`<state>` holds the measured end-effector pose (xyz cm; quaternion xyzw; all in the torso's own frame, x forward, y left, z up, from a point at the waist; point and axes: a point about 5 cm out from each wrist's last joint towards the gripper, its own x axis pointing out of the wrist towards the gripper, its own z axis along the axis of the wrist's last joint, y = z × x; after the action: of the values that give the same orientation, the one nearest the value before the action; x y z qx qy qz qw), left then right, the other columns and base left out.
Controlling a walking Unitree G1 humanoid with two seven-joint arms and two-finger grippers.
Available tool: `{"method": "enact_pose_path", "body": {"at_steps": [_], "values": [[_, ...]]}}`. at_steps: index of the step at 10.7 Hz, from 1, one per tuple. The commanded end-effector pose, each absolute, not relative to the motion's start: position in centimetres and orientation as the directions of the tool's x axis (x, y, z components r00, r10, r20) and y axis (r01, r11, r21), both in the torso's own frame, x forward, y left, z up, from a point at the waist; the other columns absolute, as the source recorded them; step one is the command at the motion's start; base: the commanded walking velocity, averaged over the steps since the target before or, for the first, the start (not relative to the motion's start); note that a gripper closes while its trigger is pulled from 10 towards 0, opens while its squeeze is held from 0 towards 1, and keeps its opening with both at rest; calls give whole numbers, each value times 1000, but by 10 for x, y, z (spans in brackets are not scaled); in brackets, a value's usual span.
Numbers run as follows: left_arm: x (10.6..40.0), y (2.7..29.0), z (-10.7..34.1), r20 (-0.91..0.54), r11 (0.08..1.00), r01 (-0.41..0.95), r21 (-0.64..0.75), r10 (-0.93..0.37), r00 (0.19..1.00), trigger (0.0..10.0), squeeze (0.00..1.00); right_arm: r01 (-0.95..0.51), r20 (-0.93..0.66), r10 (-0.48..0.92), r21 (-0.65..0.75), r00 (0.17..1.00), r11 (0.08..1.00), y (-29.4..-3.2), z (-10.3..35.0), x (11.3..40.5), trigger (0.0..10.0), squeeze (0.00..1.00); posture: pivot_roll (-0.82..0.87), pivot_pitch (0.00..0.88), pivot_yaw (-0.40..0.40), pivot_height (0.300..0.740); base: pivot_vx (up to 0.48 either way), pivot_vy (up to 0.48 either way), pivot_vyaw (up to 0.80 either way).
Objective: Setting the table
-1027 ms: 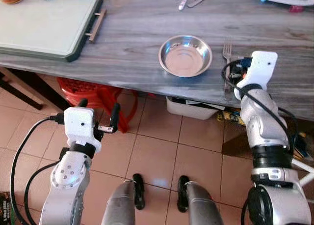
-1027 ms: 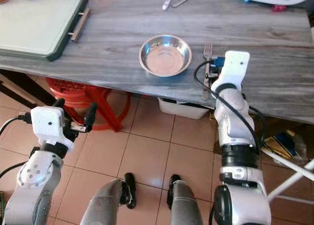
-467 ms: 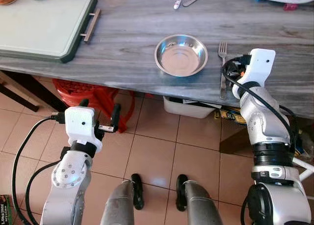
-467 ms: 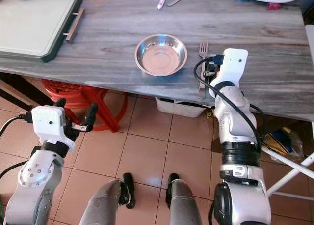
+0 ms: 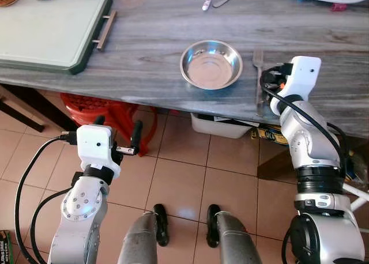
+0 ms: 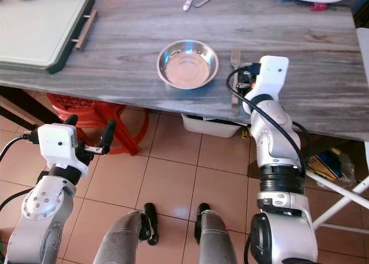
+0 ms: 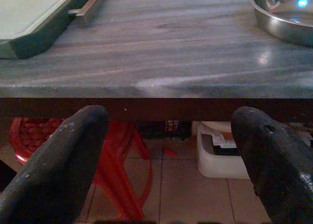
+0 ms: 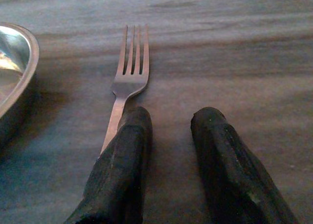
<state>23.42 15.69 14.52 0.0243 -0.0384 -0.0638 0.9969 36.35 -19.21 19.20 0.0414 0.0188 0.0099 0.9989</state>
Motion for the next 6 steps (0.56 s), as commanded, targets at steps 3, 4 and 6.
{"method": "enact_pose_path", "body": {"at_steps": [3, 4, 6], "values": [[233, 157, 140, 51, 991, 127, 48, -129, 990, 10000, 0, -66, -103, 77, 109, 992, 992, -180, 176, 364, 10000, 0, 71, 322, 40, 740, 0, 0, 0], [233, 157, 140, 51, 991, 127, 48, -130, 990, 10000, 0, -68, -102, 80, 111, 992, 991, -180, 176, 364, 10000, 0, 70, 321, 40, 740, 0, 0, 0], [233, 156, 140, 51, 990, 129, 48, -132, 990, 10000, 0, -77, -87, 87, 117, 992, 990, -180, 176, 364, 10000, 0, 69, 319, 39, 740, 0, 0, 0]]}}
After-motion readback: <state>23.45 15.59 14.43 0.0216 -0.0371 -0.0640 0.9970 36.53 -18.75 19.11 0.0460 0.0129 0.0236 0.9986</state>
